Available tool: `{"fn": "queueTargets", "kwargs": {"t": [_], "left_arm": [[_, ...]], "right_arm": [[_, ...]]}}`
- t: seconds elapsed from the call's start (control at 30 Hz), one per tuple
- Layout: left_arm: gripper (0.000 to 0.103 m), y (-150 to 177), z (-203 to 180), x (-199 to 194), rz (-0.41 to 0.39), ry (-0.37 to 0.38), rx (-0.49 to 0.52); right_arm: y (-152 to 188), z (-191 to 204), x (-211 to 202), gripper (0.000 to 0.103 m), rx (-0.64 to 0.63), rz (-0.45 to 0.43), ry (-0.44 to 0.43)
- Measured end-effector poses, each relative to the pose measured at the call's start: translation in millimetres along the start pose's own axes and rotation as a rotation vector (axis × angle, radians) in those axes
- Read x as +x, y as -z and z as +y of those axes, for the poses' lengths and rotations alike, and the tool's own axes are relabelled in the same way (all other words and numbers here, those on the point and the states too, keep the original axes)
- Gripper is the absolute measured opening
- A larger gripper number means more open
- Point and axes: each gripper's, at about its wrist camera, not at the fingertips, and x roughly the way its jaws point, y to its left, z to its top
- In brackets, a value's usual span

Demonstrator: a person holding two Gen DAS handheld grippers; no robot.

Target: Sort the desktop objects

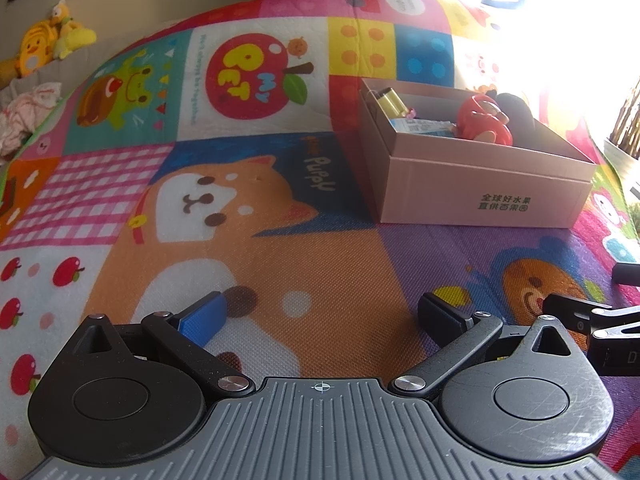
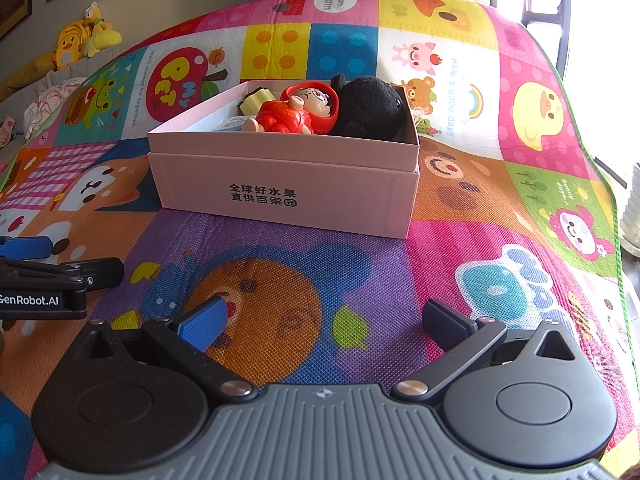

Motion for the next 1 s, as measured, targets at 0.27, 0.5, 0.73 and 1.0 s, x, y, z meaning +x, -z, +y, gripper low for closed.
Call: {"fn": "queueTargets", "kwargs": {"t": [0.27,0.5,0.73,1.0], "left_arm": [[0.103,-0.5,4.0,-7.2,0.059,0.044,0.039],[0.103,-1.3,2.8,-6.2,0.057,0.021,0.000],[0.103,0.2,4.0,-6.7,0.044,0.023,-0.005],[0.103,1.9,1.5,-6.4,0.031,0.010,-0.003]], "right_arm": [[0.0,-0.2,0.1,0.103,0.000,0.000,0.000],[0.2,-0.3,0.0,0.103,0.000,0.000,-0.001],[0.3,-0.4,0.0,0.103,0.000,0.000,0.000],[0.3,0.0,-0.1,0.103,0.000,0.000,0.000]]}}
